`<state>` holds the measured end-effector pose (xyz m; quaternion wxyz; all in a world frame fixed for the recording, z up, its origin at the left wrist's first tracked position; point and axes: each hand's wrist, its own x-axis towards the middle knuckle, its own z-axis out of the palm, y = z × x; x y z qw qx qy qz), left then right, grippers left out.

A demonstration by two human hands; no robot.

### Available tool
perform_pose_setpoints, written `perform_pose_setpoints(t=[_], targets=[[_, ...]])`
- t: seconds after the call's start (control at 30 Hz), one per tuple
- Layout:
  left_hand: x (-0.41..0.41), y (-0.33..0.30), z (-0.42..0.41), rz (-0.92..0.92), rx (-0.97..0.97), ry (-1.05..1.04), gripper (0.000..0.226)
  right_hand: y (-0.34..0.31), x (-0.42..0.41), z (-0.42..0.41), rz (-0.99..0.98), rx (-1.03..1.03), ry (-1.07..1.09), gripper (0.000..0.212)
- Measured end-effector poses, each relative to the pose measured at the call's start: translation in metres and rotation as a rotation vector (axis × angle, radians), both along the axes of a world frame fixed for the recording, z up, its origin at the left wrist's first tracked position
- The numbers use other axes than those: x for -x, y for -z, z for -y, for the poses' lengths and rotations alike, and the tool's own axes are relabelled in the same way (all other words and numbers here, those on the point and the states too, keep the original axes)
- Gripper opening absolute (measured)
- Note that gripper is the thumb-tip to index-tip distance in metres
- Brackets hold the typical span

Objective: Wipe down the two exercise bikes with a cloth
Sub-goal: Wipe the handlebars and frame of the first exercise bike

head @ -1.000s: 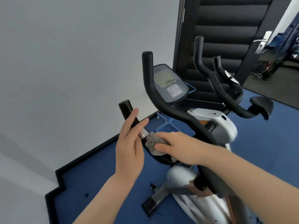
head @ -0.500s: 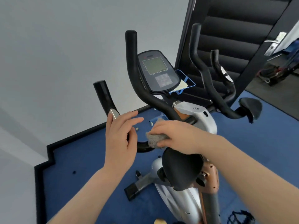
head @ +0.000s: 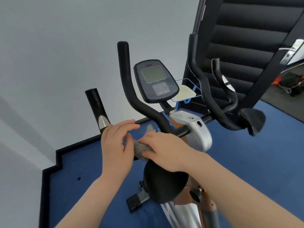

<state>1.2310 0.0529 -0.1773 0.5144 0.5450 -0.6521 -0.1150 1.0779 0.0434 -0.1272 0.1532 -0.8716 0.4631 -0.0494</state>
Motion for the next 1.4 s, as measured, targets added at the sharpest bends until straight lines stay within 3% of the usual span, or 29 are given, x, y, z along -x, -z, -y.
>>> perform_pose_setpoints(t=[0.17,0.27,0.43,0.53,0.6,0.7,0.83,1.03,1.2,1.27,1.4], targets=[[0.013,-0.01,-0.008,-0.101,-0.136,0.006,0.042,-0.014,0.057,-0.01,0.335,-0.079,0.106,0.028],[0.032,-0.012,-0.011,-0.136,-0.257,0.078,0.036,-0.012,0.074,0.004,0.477,0.062,0.244,0.036],[0.043,-0.006,-0.011,0.028,-0.366,0.067,0.034,0.025,0.051,0.002,0.413,0.07,0.46,0.026],[0.041,-0.004,-0.014,0.038,-0.392,0.048,0.034,0.027,0.058,-0.004,0.324,0.167,0.451,0.036],[0.042,-0.003,-0.014,0.019,-0.412,0.037,0.032,0.023,0.055,0.009,0.266,0.187,0.451,0.032],[0.043,-0.003,-0.013,0.043,-0.418,0.03,0.031,0.027,0.044,0.015,0.365,0.107,0.5,0.031],[0.043,-0.004,-0.015,0.031,-0.425,0.005,0.03,0.04,0.051,-0.009,0.493,0.213,0.457,0.033],[0.044,-0.006,-0.015,0.038,-0.442,-0.003,0.029,0.027,0.051,0.019,0.484,-0.004,0.47,0.033],[0.045,-0.007,-0.017,0.031,-0.466,-0.016,0.029,0.011,0.07,0.021,0.57,0.101,0.498,0.021],[0.045,-0.008,-0.017,0.035,-0.468,-0.018,0.028,0.002,0.063,0.038,0.579,0.168,0.506,0.027],[0.044,-0.007,-0.018,0.022,-0.449,-0.03,0.029,0.011,0.033,0.039,0.499,0.009,0.483,0.03]])
